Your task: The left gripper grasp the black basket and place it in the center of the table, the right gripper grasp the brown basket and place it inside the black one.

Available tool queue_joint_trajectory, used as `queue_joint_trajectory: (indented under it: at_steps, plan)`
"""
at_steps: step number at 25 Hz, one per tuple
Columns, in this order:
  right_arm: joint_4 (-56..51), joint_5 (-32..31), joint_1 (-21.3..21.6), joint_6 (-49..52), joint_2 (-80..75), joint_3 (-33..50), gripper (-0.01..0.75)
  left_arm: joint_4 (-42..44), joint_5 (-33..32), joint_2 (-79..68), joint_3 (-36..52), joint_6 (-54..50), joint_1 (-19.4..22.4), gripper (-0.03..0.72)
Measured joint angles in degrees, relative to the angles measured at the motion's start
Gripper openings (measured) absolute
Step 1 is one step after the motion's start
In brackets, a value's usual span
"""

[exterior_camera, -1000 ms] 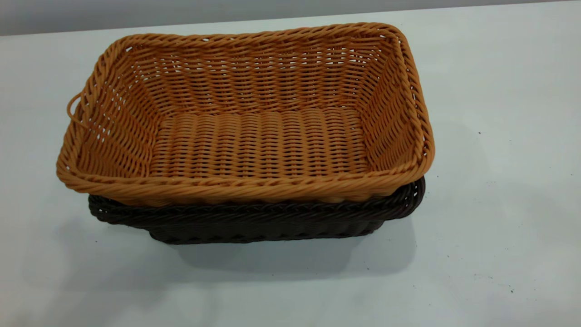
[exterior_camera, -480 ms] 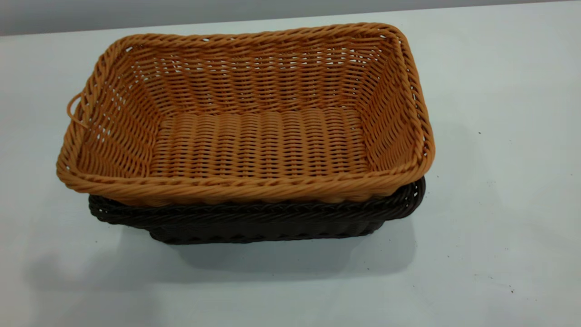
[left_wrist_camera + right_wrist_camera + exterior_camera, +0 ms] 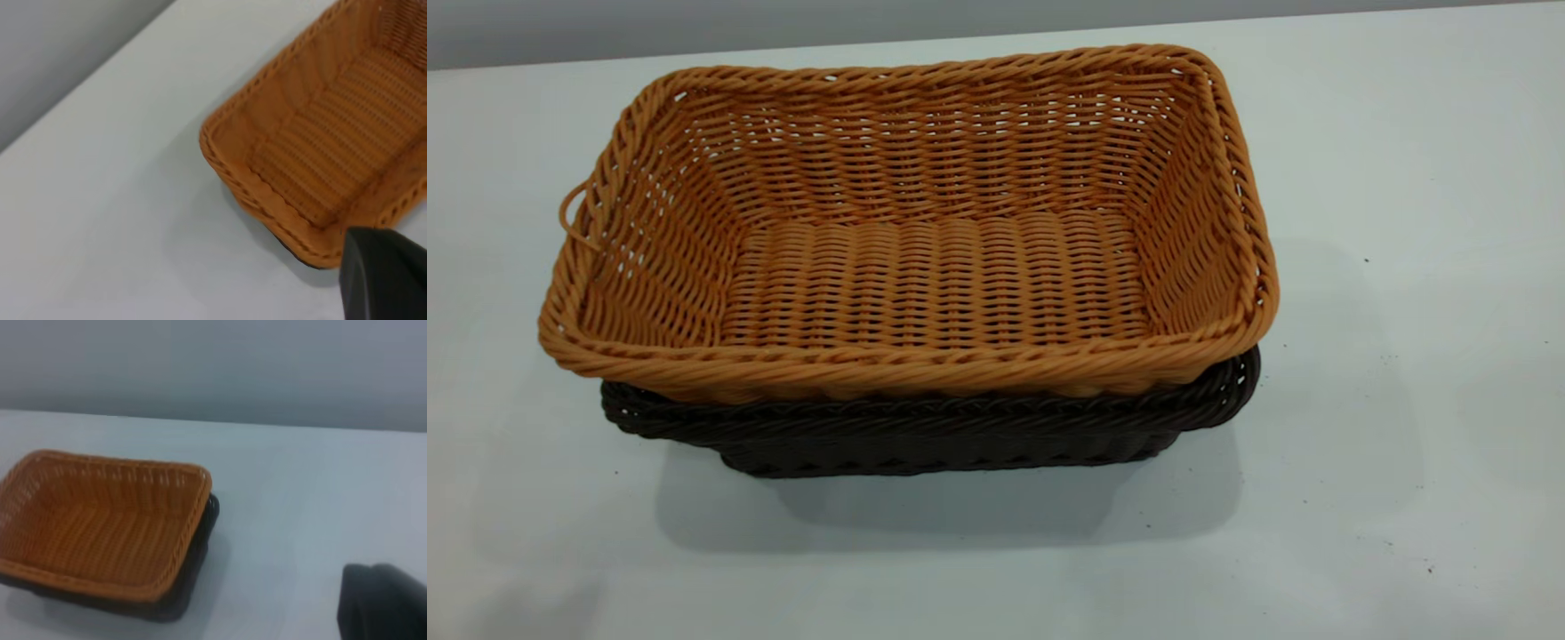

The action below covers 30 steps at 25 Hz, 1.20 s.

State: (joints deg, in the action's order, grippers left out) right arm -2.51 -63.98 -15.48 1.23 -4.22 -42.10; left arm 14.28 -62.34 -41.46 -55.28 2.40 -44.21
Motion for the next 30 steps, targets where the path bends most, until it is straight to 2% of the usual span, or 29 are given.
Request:
queue_joint_trajectory:
  at_steps: [6,10,20,26,30]
  plan:
    - [0.3,1.7,0.0,0.0,4.3,10.5,0.002,-3.0,3.3,5.6,6.8,-0.9,0.0,-0.001]
    - [0.3,2.3,0.0,-0.3,4.3,13.9,0.002,-4.0,3.2,8.0,8.1,-0.9,0.0,-0.001]
    - [-1.2,3.7,0.0,-1.2,4.2,14.4,0.002,-9.1,2.3,13.5,16.9,0.4,0.0,-0.001]
    - [-1.5,3.6,0.0,-1.2,4.2,14.4,0.002,-15.5,1.3,21.2,22.7,2.2,0.0,-0.001]
    - [-1.5,3.6,0.0,-1.2,4.2,14.4,0.002,-15.5,1.7,27.0,25.8,2.1,0.0,-0.001]
